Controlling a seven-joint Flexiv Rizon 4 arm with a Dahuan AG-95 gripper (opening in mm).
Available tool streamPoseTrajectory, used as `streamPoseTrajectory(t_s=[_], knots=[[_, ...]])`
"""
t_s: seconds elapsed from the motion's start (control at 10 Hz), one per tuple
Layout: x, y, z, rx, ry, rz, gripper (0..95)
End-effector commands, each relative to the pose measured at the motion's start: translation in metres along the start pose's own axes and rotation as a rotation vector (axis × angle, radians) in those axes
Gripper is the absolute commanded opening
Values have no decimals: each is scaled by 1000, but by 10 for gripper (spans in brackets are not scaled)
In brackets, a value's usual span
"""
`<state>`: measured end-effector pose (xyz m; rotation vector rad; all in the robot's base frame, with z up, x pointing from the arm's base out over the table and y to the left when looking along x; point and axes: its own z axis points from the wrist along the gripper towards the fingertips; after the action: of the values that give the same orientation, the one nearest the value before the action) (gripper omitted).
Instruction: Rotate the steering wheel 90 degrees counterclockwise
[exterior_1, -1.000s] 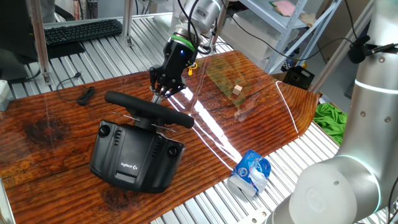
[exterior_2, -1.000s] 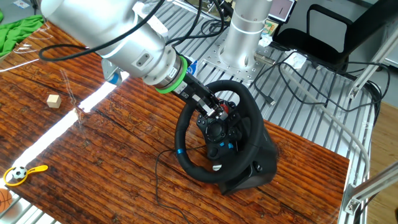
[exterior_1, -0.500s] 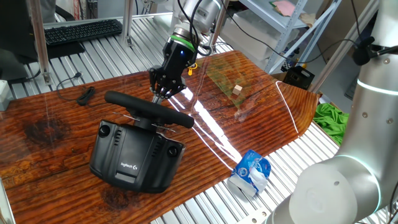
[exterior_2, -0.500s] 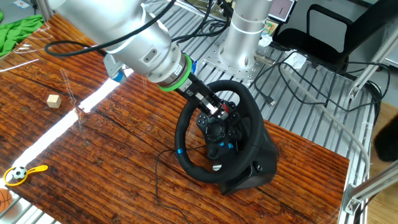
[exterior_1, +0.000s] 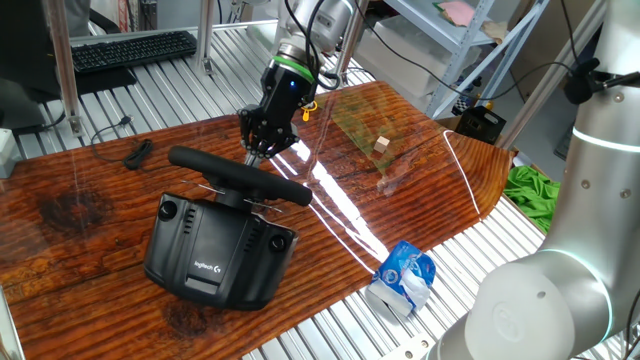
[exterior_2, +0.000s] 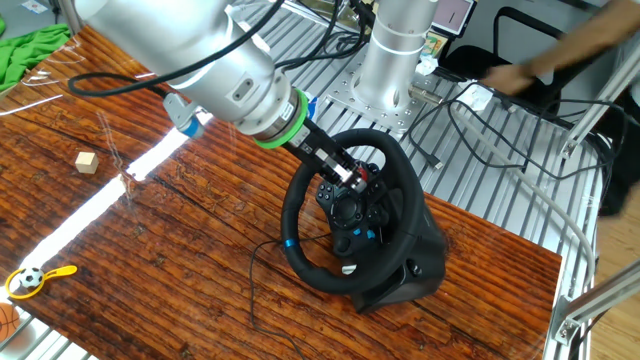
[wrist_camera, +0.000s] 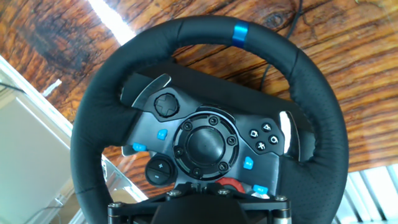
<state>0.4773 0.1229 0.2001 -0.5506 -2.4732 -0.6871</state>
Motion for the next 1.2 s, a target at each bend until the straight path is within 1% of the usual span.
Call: streamPoseTrajectory(t_s=[0.1, 0.3, 0.4, 0.5, 0.6, 0.7, 1.0, 1.2], knots=[[0, 0, 0, -13, 7, -17, 0], [0, 0, 0, -25, 16, 1, 0], [0, 0, 2, -41, 17, 17, 0], [0, 1, 2, -65, 22, 26, 0], [0, 1, 3, -79, 22, 34, 0], [2, 4, 3, -105, 30, 54, 0], [4, 9, 5, -118, 30, 75, 0], [6, 13, 6, -136, 31, 91, 0]])
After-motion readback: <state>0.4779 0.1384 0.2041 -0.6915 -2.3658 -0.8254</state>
